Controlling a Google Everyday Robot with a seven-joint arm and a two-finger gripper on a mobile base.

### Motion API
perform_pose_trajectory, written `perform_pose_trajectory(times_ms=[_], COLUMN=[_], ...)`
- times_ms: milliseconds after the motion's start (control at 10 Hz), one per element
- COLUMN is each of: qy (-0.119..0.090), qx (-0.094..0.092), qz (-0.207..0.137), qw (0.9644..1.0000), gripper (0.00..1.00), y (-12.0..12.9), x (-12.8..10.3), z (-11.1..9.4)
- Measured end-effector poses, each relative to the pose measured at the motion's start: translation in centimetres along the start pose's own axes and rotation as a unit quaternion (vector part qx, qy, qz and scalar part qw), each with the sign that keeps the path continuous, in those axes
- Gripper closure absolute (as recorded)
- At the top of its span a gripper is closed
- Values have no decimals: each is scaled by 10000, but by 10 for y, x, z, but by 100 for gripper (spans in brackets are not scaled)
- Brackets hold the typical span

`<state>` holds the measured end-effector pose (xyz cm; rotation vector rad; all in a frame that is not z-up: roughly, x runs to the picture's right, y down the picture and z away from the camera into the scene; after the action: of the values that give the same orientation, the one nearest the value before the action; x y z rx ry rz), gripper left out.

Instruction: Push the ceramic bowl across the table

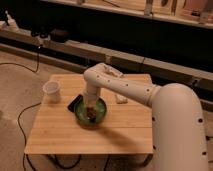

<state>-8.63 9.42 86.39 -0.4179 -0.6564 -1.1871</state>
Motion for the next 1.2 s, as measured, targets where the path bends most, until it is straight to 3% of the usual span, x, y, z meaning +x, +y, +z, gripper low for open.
perform_pose_trajectory(times_ms=[200,300,400,600,900,1200], qy=[1,2,50,118,93,92], qx=[-1,-1,118,276,308,313], qz=[3,4,-24,-67,-91,-62], qw=[10000,10000,9999,9995,9994,9994], gripper=[63,60,55,68,97,100], y=[1,1,-5,-14,-18,-27], x=[0,0,5,12,16,24], z=[0,0,2,4,14,22])
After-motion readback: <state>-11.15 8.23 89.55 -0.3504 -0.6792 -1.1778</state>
